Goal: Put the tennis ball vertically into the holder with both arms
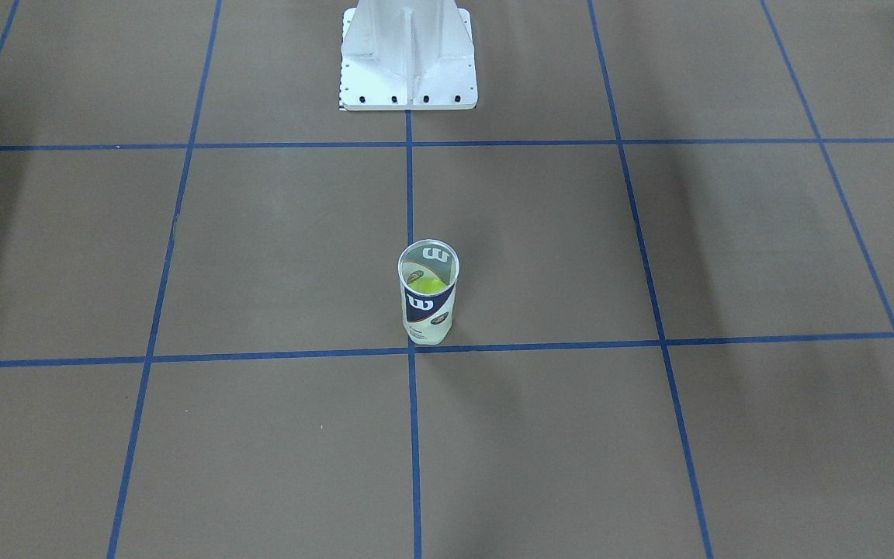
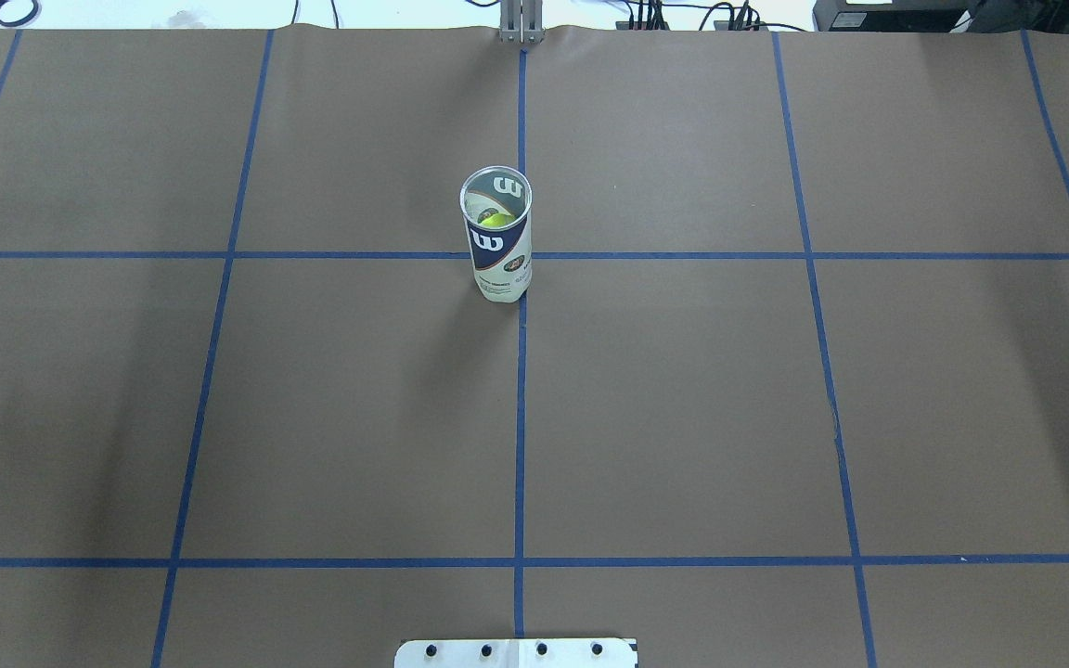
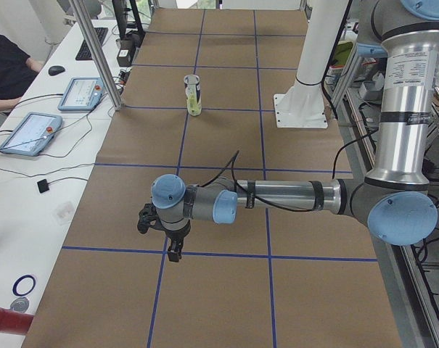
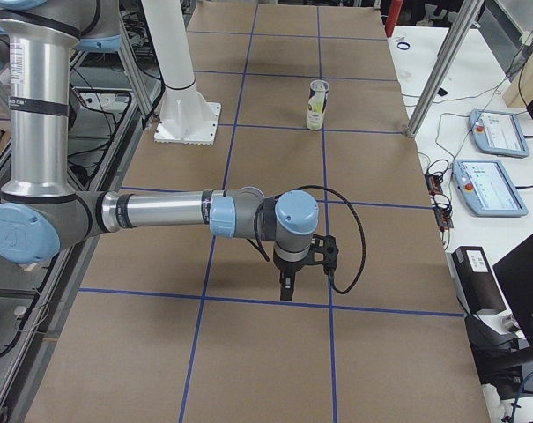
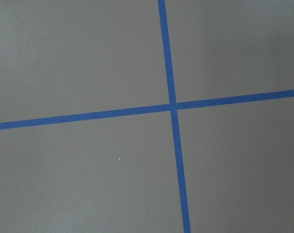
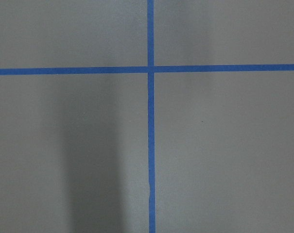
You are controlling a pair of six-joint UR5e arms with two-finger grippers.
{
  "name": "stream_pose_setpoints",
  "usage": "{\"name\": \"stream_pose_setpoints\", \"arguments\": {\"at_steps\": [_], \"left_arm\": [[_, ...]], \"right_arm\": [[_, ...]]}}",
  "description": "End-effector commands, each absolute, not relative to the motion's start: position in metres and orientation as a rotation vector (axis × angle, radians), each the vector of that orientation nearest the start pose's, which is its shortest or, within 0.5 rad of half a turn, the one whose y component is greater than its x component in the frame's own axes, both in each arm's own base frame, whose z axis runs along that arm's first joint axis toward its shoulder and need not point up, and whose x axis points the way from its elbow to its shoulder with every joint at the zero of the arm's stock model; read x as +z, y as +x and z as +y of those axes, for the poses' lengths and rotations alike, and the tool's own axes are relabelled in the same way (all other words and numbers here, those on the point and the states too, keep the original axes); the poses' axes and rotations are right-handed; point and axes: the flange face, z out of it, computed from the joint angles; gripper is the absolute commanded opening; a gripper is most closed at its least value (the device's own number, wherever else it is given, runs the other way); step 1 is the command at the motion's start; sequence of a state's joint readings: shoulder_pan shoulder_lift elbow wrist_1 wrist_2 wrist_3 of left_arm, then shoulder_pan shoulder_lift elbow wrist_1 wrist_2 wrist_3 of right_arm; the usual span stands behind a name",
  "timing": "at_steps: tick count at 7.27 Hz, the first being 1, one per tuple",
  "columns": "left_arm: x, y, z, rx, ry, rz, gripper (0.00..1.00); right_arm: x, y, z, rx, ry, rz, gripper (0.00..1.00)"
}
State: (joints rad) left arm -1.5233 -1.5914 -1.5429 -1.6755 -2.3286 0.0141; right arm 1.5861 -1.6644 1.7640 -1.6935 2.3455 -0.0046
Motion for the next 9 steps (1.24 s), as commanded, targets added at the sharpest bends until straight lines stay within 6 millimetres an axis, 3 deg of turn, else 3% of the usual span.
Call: {"name": "stream_pose_setpoints", "arguments": {"at_steps": [1,4,9], "left_arm": [[0.647,-0.052,-0.51,0.082,0.101,0.758,1.0],[0.638,-0.063,-0.51,0.066,0.117,0.754,1.0],[0.639,-0.064,-0.506,0.062,0.111,0.755,1.0]], "right_arm": [[0.619,0.071,-0.448,0.018,-0.011,-0.775,1.0],[0.616,0.071,-0.448,0.018,-0.005,-0.775,1.0],[0.617,0.071,-0.448,0.02,-0.008,-0.775,1.0]]}}
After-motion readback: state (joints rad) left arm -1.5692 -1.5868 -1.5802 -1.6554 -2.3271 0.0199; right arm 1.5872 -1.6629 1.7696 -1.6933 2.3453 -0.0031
